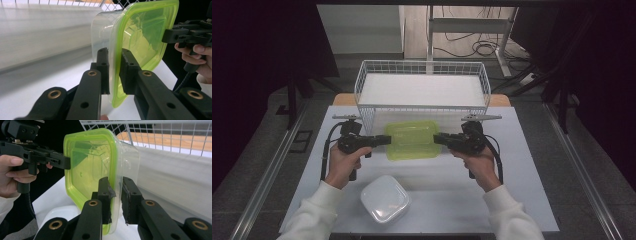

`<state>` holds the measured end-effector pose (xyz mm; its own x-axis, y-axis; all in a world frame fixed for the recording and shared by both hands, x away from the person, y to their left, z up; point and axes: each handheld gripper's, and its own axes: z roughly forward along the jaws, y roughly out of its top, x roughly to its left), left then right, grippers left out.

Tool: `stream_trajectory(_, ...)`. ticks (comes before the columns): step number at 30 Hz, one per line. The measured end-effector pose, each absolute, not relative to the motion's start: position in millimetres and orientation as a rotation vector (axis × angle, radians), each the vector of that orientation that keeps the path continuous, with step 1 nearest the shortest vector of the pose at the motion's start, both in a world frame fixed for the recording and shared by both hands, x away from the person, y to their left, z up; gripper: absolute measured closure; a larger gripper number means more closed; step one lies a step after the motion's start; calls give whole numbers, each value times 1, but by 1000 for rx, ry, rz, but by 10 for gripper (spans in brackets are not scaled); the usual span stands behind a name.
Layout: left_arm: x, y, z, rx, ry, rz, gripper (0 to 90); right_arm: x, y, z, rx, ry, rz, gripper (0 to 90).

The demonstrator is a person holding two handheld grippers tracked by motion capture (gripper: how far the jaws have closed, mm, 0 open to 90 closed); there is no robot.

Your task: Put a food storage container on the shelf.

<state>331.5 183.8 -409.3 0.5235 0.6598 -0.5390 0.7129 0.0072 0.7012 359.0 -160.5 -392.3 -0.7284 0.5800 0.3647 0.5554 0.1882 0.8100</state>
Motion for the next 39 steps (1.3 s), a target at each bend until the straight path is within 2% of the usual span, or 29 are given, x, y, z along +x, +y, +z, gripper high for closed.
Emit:
stream_trajectory(16, 329, 183, -382, 1674, 1129, -18, 790, 349, -164, -361, 1051, 2354, 1671, 793)
stream_trajectory(31, 340, 182, -347, 1672, 1093, 29, 789, 355, -164, -330, 1021, 2310, 1684, 793)
stream_trajectory(39, 357, 183, -324, 1654, 1083, 37, 794, 371, -165, -311, 1031, 2294, 1712, 794)
